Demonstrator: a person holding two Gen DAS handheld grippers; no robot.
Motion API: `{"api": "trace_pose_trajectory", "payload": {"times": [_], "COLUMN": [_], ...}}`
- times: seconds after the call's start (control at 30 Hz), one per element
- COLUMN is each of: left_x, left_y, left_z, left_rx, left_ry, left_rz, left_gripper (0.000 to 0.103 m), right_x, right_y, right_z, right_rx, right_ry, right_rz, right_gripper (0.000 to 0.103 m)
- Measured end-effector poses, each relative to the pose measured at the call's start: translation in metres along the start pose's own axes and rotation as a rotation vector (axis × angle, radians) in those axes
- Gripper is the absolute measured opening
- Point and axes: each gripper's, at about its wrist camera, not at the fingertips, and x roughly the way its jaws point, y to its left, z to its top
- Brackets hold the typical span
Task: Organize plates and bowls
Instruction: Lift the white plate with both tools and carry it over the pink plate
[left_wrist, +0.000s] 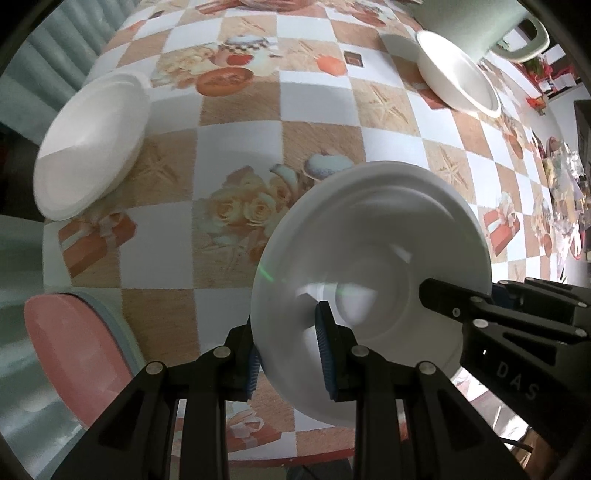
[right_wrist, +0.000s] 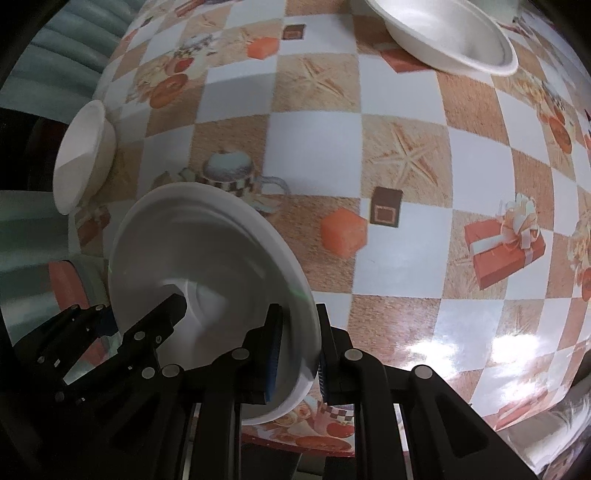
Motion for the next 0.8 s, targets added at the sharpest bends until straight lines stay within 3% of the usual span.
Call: {"api": "trace_pose_trajectory", "payload": {"times": [0.7,0.8], "left_x": [-0.074,-0.08], "left_y": [0.066,0.077], "left_z": [-0.002,0.002], "left_rx": [-0.126,-0.145], "left_ry": [-0.087,-0.098], "left_rz": [0.015,0.022], "left_gripper": [0.03,0.03], "right_x": [-0.04,-0.06], "right_y": [0.04,0.041], "right_z": [-0.001,0.013], "right_rx": [-0.106,-0.118], "right_ry": [-0.056,-0.064], "right_rz": [0.0,0.002], "right_gripper": [0.019,0.019]}}
